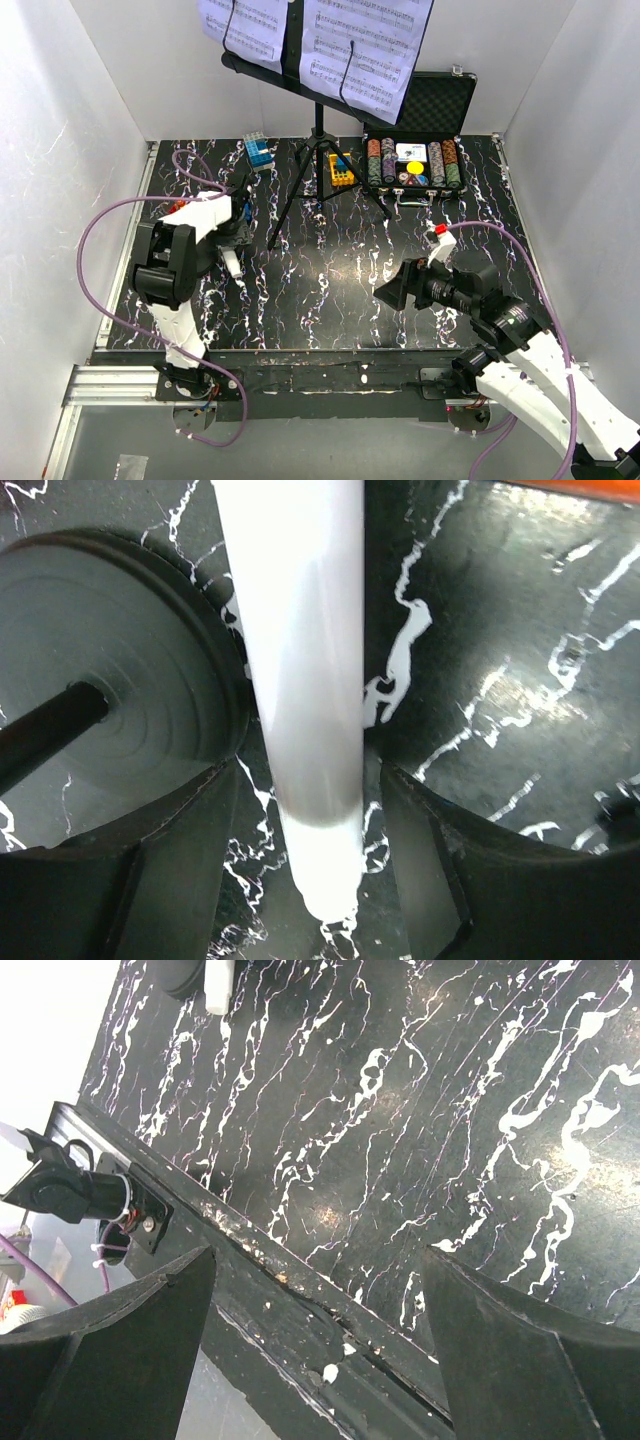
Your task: Pack up the instrument practice props
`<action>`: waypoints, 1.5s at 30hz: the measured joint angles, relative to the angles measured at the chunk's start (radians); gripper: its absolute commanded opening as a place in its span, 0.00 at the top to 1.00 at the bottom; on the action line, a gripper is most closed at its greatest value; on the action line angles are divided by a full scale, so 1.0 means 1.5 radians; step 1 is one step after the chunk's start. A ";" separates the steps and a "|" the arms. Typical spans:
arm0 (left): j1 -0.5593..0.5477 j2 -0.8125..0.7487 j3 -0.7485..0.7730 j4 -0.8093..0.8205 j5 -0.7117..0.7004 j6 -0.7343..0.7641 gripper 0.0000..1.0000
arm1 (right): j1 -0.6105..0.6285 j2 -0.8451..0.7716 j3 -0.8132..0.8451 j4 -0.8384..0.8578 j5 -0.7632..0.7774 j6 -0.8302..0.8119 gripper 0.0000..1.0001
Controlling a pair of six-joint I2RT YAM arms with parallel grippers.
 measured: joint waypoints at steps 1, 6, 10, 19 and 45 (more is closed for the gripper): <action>0.000 -0.007 -0.001 -0.002 0.008 -0.003 0.41 | 0.000 -0.002 0.000 -0.003 0.000 0.000 0.09; -0.007 -0.080 -0.004 -0.008 0.061 -0.019 0.41 | 0.000 -0.006 0.000 -0.006 0.000 0.000 0.09; -0.055 -0.152 -0.001 -0.005 0.078 -0.024 0.40 | 0.000 -0.006 0.000 -0.006 0.000 0.000 0.09; -0.179 -0.365 -0.089 0.166 0.117 -0.036 0.36 | 0.000 -0.005 -0.012 -0.007 0.000 0.001 0.10; -0.169 -0.570 -0.150 0.603 0.385 -0.018 0.02 | -0.030 0.146 0.397 0.087 0.164 -0.099 0.12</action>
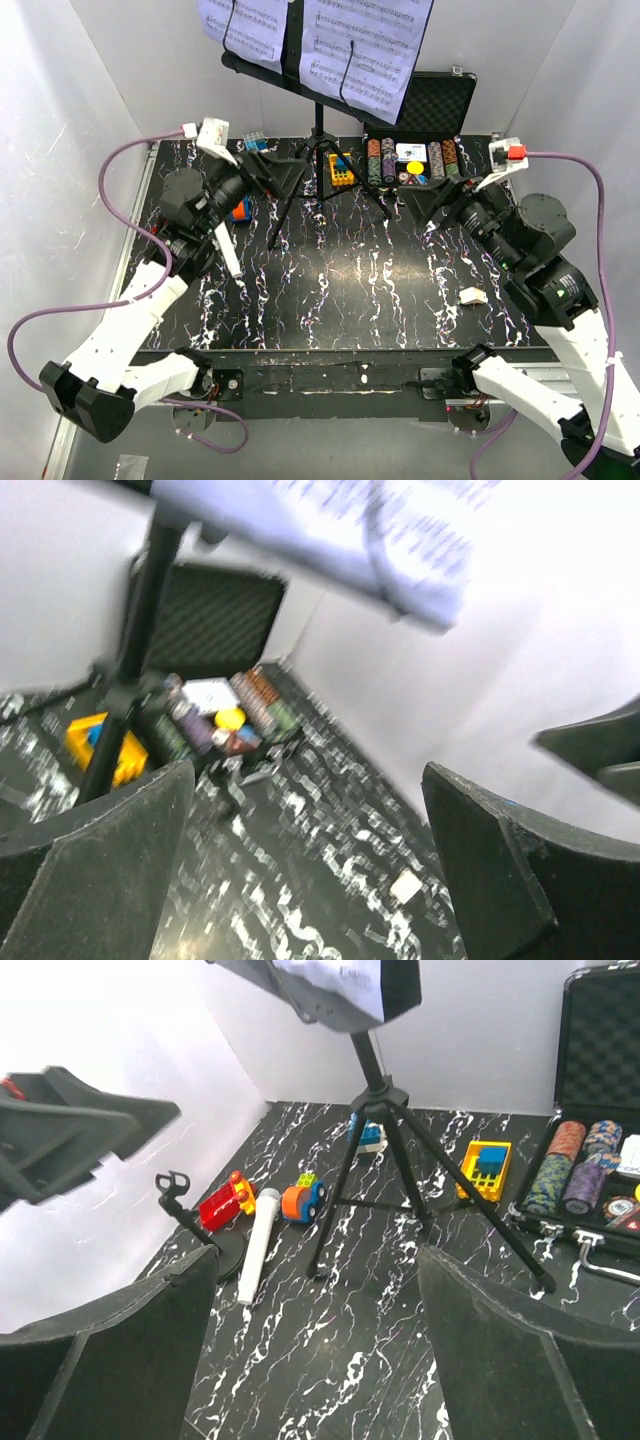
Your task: Pack up the instrument practice props
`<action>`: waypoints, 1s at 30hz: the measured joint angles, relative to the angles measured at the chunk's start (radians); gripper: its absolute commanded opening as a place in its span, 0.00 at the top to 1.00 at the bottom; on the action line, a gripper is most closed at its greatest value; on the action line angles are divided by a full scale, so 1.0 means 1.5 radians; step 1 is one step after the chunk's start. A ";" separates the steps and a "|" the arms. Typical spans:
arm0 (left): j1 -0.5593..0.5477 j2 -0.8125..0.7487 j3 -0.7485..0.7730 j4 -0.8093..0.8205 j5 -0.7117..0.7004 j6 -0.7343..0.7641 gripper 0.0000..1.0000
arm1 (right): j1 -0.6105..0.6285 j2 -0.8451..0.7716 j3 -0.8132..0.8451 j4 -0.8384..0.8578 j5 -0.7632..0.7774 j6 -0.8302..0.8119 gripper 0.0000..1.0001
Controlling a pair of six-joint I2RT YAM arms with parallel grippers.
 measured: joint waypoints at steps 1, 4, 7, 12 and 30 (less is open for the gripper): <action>0.000 0.013 0.031 0.005 0.015 -0.005 0.02 | -0.006 0.008 0.011 -0.003 -0.003 -0.002 0.13; -0.001 0.047 0.117 0.022 0.048 -0.013 0.02 | -0.026 0.043 0.063 -0.010 -0.012 -0.007 0.18; -0.001 0.107 0.231 0.011 0.078 -0.014 0.02 | -0.043 0.081 0.116 -0.002 -0.019 -0.010 0.22; -0.001 0.238 0.422 -0.025 0.142 -0.017 0.04 | -0.076 0.137 0.166 0.024 -0.051 -0.008 0.28; 0.000 0.394 0.534 -0.102 0.171 0.041 0.24 | -0.090 0.222 0.177 0.086 -0.090 0.006 0.46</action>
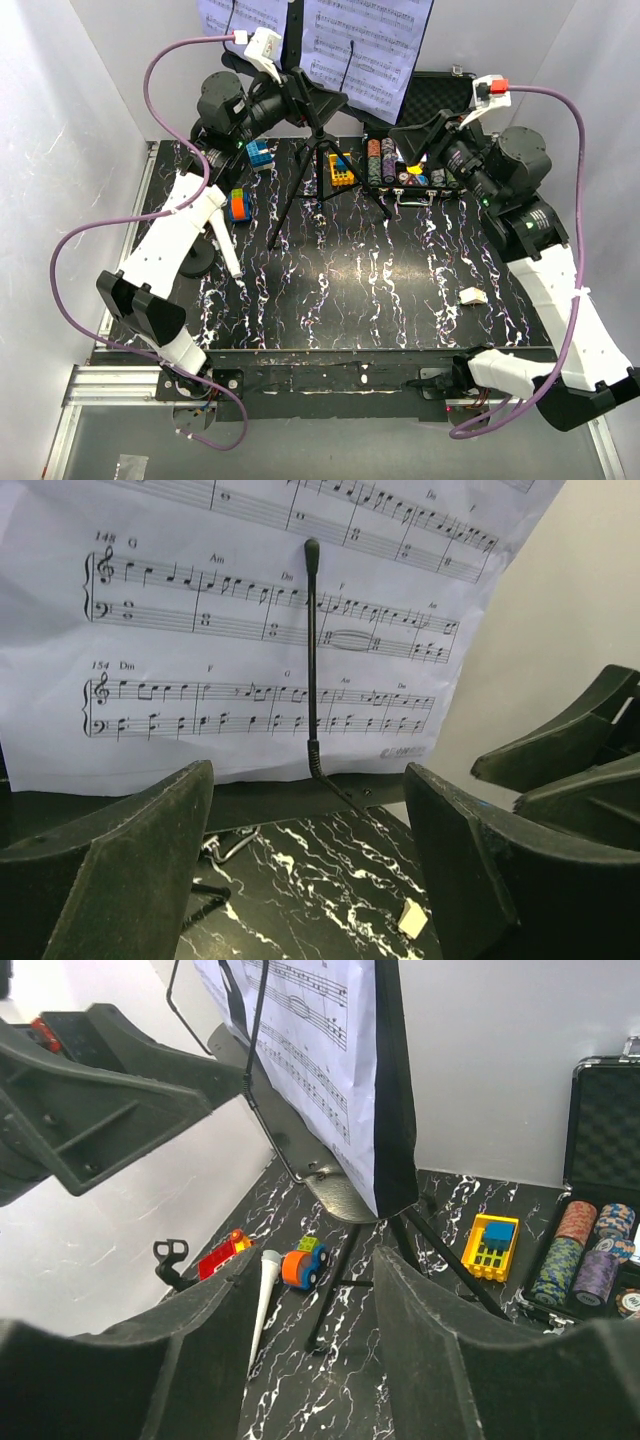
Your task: Pack up the instrument practice props
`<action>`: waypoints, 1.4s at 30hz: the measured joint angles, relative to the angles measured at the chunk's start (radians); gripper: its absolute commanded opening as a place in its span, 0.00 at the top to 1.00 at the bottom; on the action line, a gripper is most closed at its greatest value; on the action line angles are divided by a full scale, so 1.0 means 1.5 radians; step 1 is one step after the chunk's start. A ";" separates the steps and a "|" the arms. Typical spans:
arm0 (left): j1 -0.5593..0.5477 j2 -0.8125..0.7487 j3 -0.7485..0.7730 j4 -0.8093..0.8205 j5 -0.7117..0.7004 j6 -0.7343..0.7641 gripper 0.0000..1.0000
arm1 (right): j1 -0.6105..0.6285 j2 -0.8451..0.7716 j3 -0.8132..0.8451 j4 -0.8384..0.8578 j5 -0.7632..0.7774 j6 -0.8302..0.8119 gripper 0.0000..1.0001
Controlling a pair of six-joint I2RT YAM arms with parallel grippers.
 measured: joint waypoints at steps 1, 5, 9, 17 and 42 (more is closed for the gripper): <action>0.000 0.000 -0.002 0.010 0.000 0.000 0.24 | 0.000 0.005 0.001 0.001 0.000 0.000 0.46; 0.000 0.000 -0.014 0.047 0.000 -0.002 0.23 | 0.000 0.029 0.009 0.002 0.005 -0.001 0.46; 0.000 0.000 -0.030 0.070 0.001 -0.006 0.22 | 0.000 0.041 0.009 0.005 0.017 -0.003 0.43; 0.001 -0.007 -0.038 0.087 0.001 -0.011 0.21 | 0.000 0.073 0.037 0.028 0.025 -0.003 0.43; 0.001 -0.012 -0.041 0.147 0.038 -0.048 0.25 | -0.001 0.117 0.062 0.068 -0.013 0.021 0.90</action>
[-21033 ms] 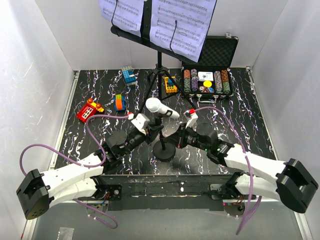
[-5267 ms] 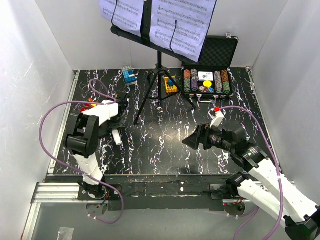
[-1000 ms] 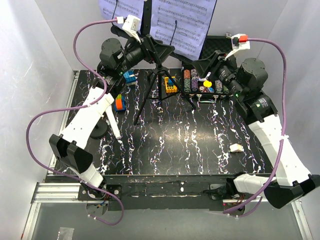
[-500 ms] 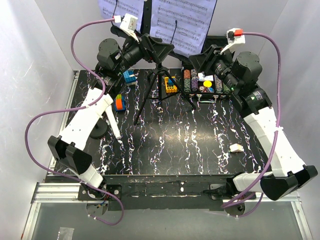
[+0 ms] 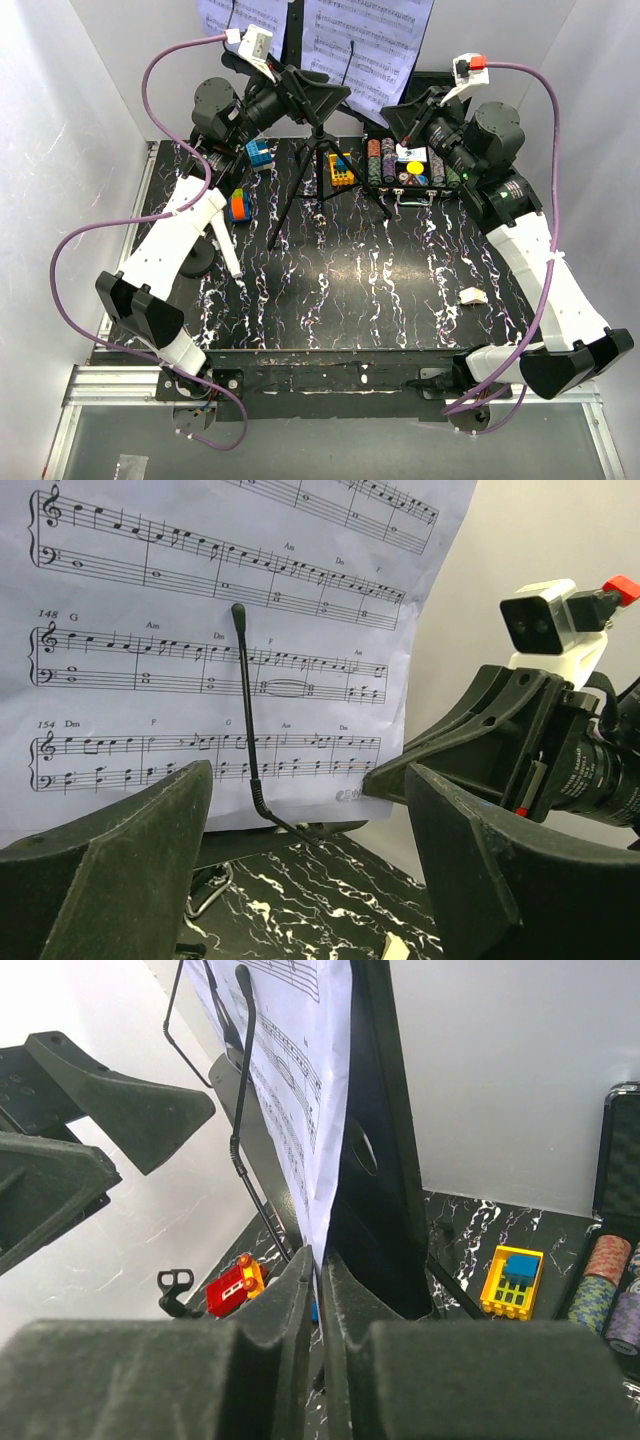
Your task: Pack up the instrument practice props
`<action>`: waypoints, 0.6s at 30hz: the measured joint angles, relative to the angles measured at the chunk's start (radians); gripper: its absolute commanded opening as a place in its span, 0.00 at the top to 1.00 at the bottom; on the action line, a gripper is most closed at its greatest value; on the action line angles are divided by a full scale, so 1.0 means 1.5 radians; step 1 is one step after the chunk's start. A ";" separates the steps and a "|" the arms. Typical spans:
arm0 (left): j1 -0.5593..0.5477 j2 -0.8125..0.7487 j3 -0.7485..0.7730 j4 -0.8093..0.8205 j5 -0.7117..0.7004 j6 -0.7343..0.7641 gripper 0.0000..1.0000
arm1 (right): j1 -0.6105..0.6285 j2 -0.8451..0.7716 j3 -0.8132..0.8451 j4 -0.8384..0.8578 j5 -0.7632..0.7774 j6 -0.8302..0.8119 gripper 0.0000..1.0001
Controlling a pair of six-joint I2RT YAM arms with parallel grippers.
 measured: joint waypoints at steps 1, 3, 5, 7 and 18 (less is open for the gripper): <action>0.000 0.000 0.000 0.003 0.000 -0.001 0.26 | 0.000 0.000 0.000 0.000 -0.001 0.001 0.93; 0.000 0.000 0.000 0.009 0.000 -0.005 0.28 | 0.000 0.000 0.000 0.000 -0.004 0.001 0.98; 0.000 0.000 0.000 0.012 0.000 -0.006 0.31 | 0.000 0.000 0.000 0.000 -0.005 0.001 0.99; 0.000 0.002 0.000 0.016 0.000 -0.008 0.33 | 0.000 0.000 0.000 0.000 -0.008 0.001 0.99; 0.000 0.051 0.011 0.022 0.000 -0.012 0.38 | 0.000 0.000 0.000 -0.001 -0.018 -0.001 0.99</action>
